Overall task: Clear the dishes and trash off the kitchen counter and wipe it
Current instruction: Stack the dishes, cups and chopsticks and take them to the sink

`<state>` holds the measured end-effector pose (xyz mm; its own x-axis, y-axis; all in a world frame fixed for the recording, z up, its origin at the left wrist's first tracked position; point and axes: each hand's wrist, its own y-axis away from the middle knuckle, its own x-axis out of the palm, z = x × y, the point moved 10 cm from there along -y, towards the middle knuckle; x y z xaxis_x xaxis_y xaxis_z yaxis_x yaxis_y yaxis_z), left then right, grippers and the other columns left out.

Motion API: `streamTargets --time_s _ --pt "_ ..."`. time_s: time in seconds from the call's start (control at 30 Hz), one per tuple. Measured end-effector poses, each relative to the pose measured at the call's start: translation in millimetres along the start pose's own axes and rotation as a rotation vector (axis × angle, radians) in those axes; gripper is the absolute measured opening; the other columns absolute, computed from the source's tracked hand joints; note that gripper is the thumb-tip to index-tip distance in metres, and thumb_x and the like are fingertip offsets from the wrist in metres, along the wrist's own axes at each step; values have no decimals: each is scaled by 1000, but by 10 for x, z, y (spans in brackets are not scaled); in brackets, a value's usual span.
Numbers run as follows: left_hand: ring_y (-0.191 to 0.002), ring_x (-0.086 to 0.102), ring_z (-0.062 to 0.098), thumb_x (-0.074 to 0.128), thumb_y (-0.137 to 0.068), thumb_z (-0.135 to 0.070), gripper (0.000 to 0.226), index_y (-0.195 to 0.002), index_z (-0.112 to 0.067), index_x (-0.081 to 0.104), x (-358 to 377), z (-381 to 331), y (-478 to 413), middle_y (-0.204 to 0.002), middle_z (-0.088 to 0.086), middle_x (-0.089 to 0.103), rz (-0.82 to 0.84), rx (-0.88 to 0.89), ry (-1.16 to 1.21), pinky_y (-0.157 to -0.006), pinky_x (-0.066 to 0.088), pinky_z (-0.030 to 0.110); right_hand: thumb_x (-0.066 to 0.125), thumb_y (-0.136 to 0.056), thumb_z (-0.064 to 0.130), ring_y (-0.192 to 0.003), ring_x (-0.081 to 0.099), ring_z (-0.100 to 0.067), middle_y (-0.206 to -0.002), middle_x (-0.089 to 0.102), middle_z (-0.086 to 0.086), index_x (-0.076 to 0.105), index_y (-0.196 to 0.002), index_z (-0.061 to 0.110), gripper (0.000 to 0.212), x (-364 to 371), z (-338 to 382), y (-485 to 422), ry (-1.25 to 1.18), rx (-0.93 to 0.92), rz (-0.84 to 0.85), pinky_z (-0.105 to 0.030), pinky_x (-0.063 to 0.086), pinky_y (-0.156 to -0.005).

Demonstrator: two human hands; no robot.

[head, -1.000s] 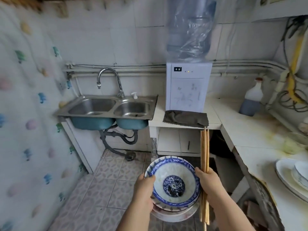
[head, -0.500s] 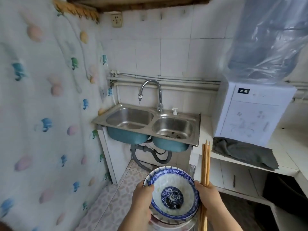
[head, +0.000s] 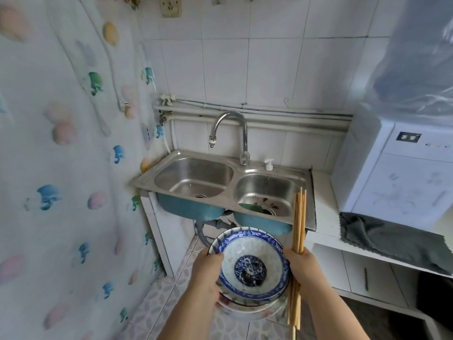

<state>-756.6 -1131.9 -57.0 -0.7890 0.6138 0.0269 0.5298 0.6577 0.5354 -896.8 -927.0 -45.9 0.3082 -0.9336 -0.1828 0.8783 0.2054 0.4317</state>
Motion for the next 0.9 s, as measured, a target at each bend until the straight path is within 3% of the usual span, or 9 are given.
streamTargets --time_s 0.13,0.27,0.33,0.53,0.73,0.9 --pt "-87 69 35 48 -86 0 28 -105 -11 66 189 -246 -326 -97 18 71 -11 1 3 -72 57 43 56 -90 22 -66 57 -25 -76 64 -14 59 -98 7 17 93 190 -473 -23 0 5 -38 51 -67" --pt "-82 70 33 50 -86 1 29 -108 -11 65 533 -637 -787 -97 17 71 -18 46 5 -65 58 37 57 -90 22 -68 60 -26 -78 65 -13 58 -99 5 19 161 498 -1094 -59 -9 56 -39 55 -69" --pt "-84 70 34 52 -86 1 26 -107 -10 65 605 -767 -893 -97 18 71 -26 45 15 -69 57 39 57 -91 25 -78 64 -29 -90 67 -14 56 -108 8 25 165 639 -1223 -61 -22 49 -44 56 -79" --pt "-86 70 36 55 -87 -6 20 -103 -9 66 1308 -1128 -1459 -94 17 72 6 25 -9 -82 55 57 56 -92 25 -79 65 -27 -95 67 -14 54 -117 7 31 -54 1188 -2008 -60 -58 34 -41 56 -78" --pt "-98 66 34 55 -89 -9 21 -108 -10 63 1764 -1233 -1959 -104 16 69 1 -27 -33 -91 52 51 56 -91 27 -88 66 -32 -97 67 -15 53 -121 8 35 -161 1343 -2653 -43 -31 5 -48 56 -85" --pt "-97 66 35 53 -88 -7 25 -111 -9 63 2012 -1219 -2358 -105 17 70 54 -72 -64 -92 50 57 57 -90 25 -81 63 -28 -99 67 -18 50 -120 7 36 -159 1315 -2978 -79 26 -34 -49 55 -84"
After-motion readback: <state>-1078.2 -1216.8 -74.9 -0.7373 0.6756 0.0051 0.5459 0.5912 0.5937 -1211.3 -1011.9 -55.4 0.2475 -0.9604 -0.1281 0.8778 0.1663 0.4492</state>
